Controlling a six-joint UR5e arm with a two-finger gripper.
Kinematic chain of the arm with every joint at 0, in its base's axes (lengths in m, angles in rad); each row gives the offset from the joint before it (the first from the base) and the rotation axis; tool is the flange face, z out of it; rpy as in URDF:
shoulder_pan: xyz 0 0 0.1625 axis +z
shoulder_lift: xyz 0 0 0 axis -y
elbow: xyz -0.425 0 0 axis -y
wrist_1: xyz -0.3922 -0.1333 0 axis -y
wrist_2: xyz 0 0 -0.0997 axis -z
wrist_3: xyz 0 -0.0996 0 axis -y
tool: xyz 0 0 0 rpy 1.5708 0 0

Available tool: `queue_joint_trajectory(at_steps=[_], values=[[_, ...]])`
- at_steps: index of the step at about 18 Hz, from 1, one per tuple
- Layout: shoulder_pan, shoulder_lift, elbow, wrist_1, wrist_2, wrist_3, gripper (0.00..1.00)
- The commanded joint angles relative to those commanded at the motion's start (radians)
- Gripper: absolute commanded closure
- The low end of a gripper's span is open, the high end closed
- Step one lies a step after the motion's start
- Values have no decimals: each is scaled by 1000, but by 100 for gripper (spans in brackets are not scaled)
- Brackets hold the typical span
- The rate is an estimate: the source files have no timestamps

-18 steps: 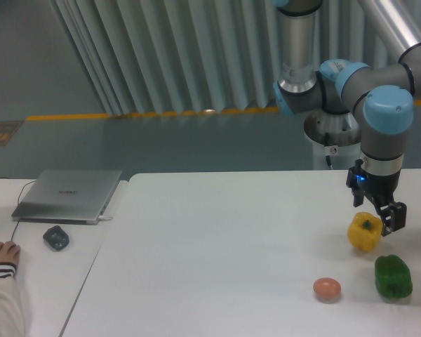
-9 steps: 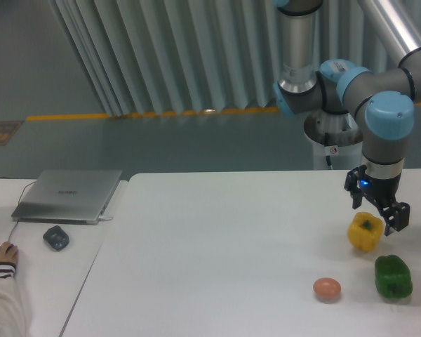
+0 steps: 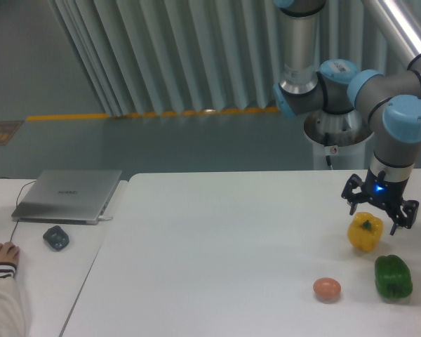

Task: Place the yellow pepper in a basket
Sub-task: 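Lower the open gripper around the yellow pepper's stem and close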

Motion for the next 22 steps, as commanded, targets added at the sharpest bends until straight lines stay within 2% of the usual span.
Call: queue_joint_trajectory(at_steps=[4, 7, 15, 22], values=[[-12, -9, -5, -1, 26, 6, 0], [-52, -28, -5, -11, 135, 17, 0], [-52, -31, -21, -2, 135, 15, 0], [-55, -58, -6, 0, 138, 17, 0]])
